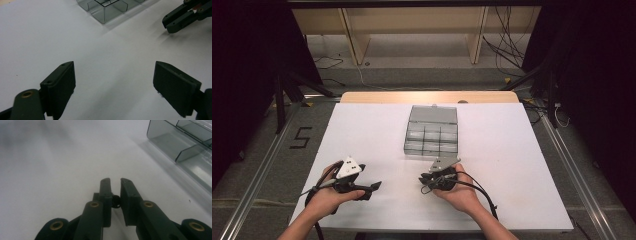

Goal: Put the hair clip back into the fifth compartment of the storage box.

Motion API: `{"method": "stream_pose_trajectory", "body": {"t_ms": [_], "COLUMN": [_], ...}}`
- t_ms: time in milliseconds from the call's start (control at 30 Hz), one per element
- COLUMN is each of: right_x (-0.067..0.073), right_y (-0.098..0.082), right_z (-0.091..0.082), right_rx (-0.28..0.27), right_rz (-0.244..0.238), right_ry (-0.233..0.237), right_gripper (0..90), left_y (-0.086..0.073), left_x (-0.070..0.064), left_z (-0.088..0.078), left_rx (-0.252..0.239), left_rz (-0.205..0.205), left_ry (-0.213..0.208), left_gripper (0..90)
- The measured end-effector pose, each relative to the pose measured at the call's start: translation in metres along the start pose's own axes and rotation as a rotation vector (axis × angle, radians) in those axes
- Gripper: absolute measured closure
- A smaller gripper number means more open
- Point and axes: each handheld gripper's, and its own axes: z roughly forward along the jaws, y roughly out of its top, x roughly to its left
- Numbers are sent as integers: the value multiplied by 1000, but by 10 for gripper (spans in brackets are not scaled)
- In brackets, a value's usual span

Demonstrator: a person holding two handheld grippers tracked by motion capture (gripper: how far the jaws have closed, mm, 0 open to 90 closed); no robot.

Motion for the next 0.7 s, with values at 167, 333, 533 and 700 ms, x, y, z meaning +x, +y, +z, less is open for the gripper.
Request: {"method": "stream_pose_trajectory", "body": {"t_ms": [167,333,533,700], "right_x": [0,0,-2,-3], "right_y": [3,4,8,11], "right_z": [-3,-5,-9,-12], "right_rx": [-15,-22,-33,-40], "right_rz": [5,6,3,5], "right_ry": [-5,-10,-21,-29], "right_gripper": [807,807,807,807], "left_y": [0,0,0,0], "left_x": [0,0,1,1], "left_z": [0,0,0,0], "left_rx": [0,1,0,0], "left_rz": [-2,-1,-2,-3], "left_ry": [1,3,5,6], "left_gripper": [178,178,178,178]}}
